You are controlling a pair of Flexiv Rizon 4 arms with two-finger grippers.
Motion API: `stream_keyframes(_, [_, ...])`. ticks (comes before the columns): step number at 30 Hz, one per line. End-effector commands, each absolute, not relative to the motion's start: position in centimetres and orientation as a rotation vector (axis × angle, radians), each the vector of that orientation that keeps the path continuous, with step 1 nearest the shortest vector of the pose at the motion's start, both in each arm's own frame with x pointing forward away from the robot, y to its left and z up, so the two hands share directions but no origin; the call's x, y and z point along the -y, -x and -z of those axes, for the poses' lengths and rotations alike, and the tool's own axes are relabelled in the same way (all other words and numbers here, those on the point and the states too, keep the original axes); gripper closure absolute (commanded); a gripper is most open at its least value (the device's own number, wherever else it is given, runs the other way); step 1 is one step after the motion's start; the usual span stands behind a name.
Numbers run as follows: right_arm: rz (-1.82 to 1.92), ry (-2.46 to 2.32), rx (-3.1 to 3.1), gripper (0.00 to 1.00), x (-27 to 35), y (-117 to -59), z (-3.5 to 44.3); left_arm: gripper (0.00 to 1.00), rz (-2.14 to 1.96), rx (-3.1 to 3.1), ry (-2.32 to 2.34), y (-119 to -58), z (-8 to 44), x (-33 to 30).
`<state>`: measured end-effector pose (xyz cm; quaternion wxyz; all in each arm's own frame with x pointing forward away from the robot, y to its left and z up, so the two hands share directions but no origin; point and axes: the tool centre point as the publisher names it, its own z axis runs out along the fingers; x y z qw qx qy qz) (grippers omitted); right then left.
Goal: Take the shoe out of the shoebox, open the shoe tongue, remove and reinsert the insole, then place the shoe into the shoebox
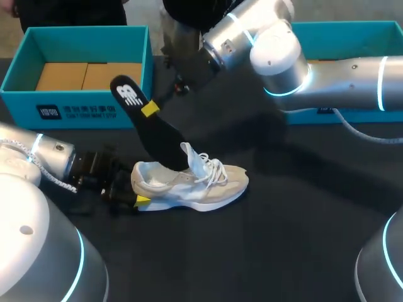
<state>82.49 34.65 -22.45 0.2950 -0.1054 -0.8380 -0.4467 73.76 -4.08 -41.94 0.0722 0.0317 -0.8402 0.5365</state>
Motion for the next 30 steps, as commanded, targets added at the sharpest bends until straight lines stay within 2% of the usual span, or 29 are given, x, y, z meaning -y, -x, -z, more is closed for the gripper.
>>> stream_keyframes(1, [1.189, 0.316, 2.23, 1.0, -33.7, -82.1, 20.3, 1.0, -1.612, 2.525, -0.096, -73.8, 42.1, 4.1])
stream_keyframes(17, [1.26, 0.53, 2.186, 1.0, -31.5, -82.4, 13.6, 1.0, -1.612, 2.525, -0.096, -73.8, 42.1, 4.1])
stream_keyframes(30, [1.396, 0.646, 2.225, 1.0, -30.4, -81.8, 11.0, 1.0, -1.612, 2.525, -0.096, -73.8, 42.1, 4.1])
